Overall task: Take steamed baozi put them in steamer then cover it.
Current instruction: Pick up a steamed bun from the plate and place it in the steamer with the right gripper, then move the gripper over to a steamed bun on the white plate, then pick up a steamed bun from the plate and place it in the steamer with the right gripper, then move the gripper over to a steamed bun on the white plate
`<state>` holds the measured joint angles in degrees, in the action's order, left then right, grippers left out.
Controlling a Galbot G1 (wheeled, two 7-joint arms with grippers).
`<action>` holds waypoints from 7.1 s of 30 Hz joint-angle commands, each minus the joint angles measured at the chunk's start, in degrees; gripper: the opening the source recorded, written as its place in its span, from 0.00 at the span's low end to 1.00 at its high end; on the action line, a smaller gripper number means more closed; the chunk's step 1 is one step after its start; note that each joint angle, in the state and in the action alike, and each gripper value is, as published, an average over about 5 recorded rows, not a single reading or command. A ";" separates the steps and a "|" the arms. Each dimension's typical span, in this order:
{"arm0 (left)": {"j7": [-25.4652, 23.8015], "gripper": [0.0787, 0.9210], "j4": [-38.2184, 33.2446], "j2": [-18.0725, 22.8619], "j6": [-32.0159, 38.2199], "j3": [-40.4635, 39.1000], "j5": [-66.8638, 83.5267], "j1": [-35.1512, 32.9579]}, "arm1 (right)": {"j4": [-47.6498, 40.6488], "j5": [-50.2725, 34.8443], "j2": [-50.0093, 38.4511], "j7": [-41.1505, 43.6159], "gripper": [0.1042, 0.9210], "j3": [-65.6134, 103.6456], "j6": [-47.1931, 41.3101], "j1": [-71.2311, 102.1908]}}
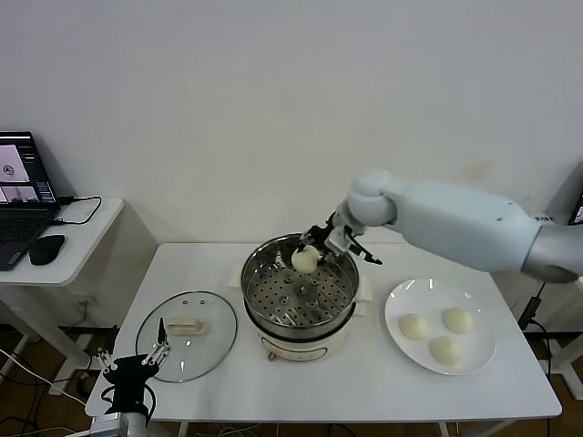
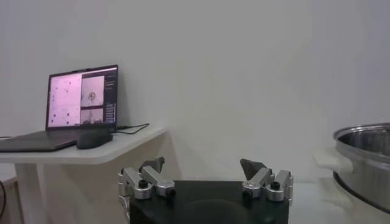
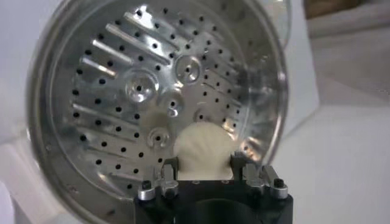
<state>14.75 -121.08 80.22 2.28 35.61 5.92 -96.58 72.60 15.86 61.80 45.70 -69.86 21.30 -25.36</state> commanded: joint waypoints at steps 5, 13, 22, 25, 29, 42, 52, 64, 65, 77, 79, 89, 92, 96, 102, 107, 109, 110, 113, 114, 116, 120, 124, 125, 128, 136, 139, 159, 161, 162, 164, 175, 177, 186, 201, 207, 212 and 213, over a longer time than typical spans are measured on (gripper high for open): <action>0.04 0.88 0.08 -0.01 0.15 0.26 0.11 -0.16 | -9.65 16.59 5.41 -5.66 0.54 3.73 10.09 4.96; 0.05 0.88 -0.39 0.00 0.17 0.22 0.40 -0.32 | -12.45 15.20 7.61 -7.49 0.57 4.92 10.73 5.70; 0.01 0.88 -1.31 0.01 -0.47 0.01 2.07 -0.35 | -1.17 -8.24 0.76 0.38 0.85 0.36 -2.91 -1.08; -0.05 0.88 -1.80 -0.06 -0.67 -0.08 2.10 -0.28 | 7.89 -20.21 -5.21 3.89 0.88 -1.88 -17.03 -7.42; -0.18 0.88 -2.45 -0.47 -1.02 -0.13 2.22 -0.26 | 19.84 -31.88 -14.99 7.64 0.88 -3.99 -34.34 -14.69; -0.50 0.88 -4.17 -2.49 -2.13 -0.70 2.61 -0.12 | 36.80 -36.02 -46.66 8.58 0.88 -5.02 -48.66 -13.90; -0.47 0.88 -3.58 -3.15 -1.91 -0.37 3.22 -0.34 | 32.02 -21.36 -50.82 8.33 0.88 5.66 -42.41 8.82; -0.51 0.88 -3.44 -3.29 -2.01 1.04 3.73 -0.26 | 17.91 -13.03 -39.27 8.06 0.88 23.45 -39.22 32.12; -0.52 0.88 -3.30 -3.24 -2.02 1.04 3.72 -0.16 | 16.72 -13.04 -38.26 7.91 0.88 23.50 -39.03 32.20; -0.66 0.88 -1.64 -2.91 -2.56 1.38 3.69 1.19 | 7.08 -12.57 -29.37 7.29 0.88 23.08 -37.62 32.29; -0.64 0.88 -1.38 -2.83 -2.51 1.48 3.68 1.14 | 6.32 -12.48 -28.34 7.04 0.88 23.04 -37.46 32.35; -0.60 0.88 -1.23 -2.70 -2.33 2.07 3.65 0.88 | 3.52 -11.26 -24.54 5.87 0.87 23.70 -37.27 32.91; -0.58 0.88 -1.02 -2.58 -2.30 2.05 3.65 0.92 | 3.08 -10.75 -24.55 6.14 0.85 23.78 -37.34 33.03; -0.58 0.88 -0.71 -2.47 -2.24 1.92 3.64 0.92 | 2.93 -10.46 -24.83 6.55 0.80 23.97 -37.38 33.26; -0.54 0.88 -0.27 -2.42 -2.17 1.81 3.63 1.06 | 2.90 -10.40 -24.81 6.99 0.71 24.46 -37.15 33.19; -0.52 0.88 -0.31 -2.45 -2.14 1.86 3.63 1.09 | 3.63 -11.02 -26.11 7.86 0.65 24.55 -36.62 31.27; -0.50 0.88 -0.41 -2.49 -2.15 1.83 3.64 1.09 | 4.38 -11.58 -27.32 8.44 0.63 24.20 -36.53 29.73; -0.50 0.88 -0.48 -2.51 -2.15 1.81 3.64 1.09 | 5.05 -12.12 -28.17 8.77 0.63 23.88 -36.56 28.61; -0.49 0.88 -0.67 -2.61 -2.17 1.76 3.66 1.14 | 7.98 -14.87 -31.29 10.08 0.63 22.36 -37.09 23.33; -0.49 0.88 -0.71 -2.66 -2.18 1.76 3.66 1.18 | 9.20 -16.17 -32.37 10.53 0.63 21.73 -37.40 20.98; -0.49 0.88 -0.78 -2.82 -2.21 1.76 3.67 1.26 | 11.80 -19.44 -34.16 11.44 0.63 19.49 -38.25 15.10; -0.52 0.88 -1.09 -3.11 -2.31 1.55 3.67 1.40 | 16.54 -26.80 -35.14 12.41 0.64 11.06 -40.18 -0.63; -0.56 0.88 -1.49 -3.33 -2.41 1.06 3.61 1.49 | 19.51 -33.69 -31.85 12.09 0.64 0.48 -42.45 -17.20; -0.58 0.88 -1.57 -3.37 -2.44 0.94 3.60 1.53 | 20.03 -35.21 -30.34 11.76 0.64 -1.45 -43.11 -20.20; -0.61 0.88 -1.75 -3.40 -2.48 0.69 3.58 1.65 | 21.60 -40.73 -24.57 9.78 0.65 -5.60 -46.05 -26.77; -0.47 0.88 -1.54 -2.78 -2.42 0.51 3.42 2.31 | 20.61 -52.51 -8.54 1.06 0.65 -4.83 -55.30 -19.00; -0.39 0.88 -1.29 -2.49 -2.31 0.69 3.29 2.47 | 17.69 -53.05 -3.55 -1.43 0.66 -4.34 -57.19 -14.29; -0.29 0.88 -2.12 -2.17 -1.85 1.77 2.79 1.58 | 6.22 -51.52 7.20 -8.05 0.66 0.91 -62.84 2.69; -0.27 0.88 -1.99 -2.17 -1.74 1.81 2.78 1.57 | 5.69 -51.07 7.74 -8.43 0.66 1.37 -62.82 3.51; -0.26 0.88 -1.86 -2.15 -1.66 1.83 2.78 1.57 | 5.45 -50.91 8.00 -8.62 0.66 1.46 -62.81 3.74; -0.23 0.88 -1.59 -2.12 -1.46 1.80 2.74 1.57 | 4.77 -50.69 8.54 -9.11 0.66 1.58 -62.70 3.98; -0.10 0.88 -1.00 -1.90 -0.69 1.58 2.49 1.56 | 1.67 -51.07 10.50 -10.30 0.66 2.22 -62.50 5.07; -0.09 0.88 -0.90 -1.90 -0.67 1.52 2.49 1.61 | 1.14 -50.70 10.57 -10.38 0.67 2.31 -62.39 5.17; -0.10 0.88 -1.01 -2.15 -0.77 1.31 2.56 1.69 | 6.31 -50.00 4.26 -5.94 0.87 4.17 -62.62 0.32; -0.81 0.88 -3.18 -3.33 -2.45 0.28 2.94 1.44 | 29.48 -27.58 -42.58 20.88 0.88 0.61 -40.87 -12.28; -0.70 0.88 -2.09 -4.02 -2.30 0.32 2.88 0.75 | 32.35 -15.90 -56.82 20.33 0.88 14.63 -35.57 9.80; -0.65 0.88 -1.68 -3.89 -2.14 0.20 2.47 0.28 | 32.78 -11.47 -59.16 17.88 0.88 22.49 -34.85 25.26; -0.65 0.88 -1.66 -3.80 -2.10 0.17 2.37 0.19 | 32.69 -11.06 -58.91 17.33 0.88 22.69 -34.85 26.65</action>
<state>14.10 -122.88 76.48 0.26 35.82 8.38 -96.36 100.29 -7.77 18.96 60.96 -58.90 -19.94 -20.71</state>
